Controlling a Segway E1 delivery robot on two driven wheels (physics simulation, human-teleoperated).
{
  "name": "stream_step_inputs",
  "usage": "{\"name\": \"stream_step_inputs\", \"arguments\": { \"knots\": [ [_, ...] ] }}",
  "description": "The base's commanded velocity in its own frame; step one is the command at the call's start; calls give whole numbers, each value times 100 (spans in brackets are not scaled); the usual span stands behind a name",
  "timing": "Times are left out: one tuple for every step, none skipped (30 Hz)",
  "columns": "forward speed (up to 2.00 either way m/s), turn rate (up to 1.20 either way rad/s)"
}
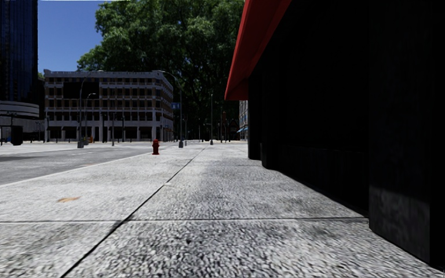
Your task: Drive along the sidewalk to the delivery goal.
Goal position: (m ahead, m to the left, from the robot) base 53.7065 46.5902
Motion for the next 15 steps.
{"name": "stream_step_inputs", "arguments": {
  "knots": [
    [200,0],
    [200,0],
    [200,0],
    [200,0],
    [200,0],
    [200,0],
    [200,0],
    [200,0],
    [200,0],
    [200,0],
    [200,0],
    [200,0],
    [200,0],
    [200,0],
    [200,0]
  ]
}}
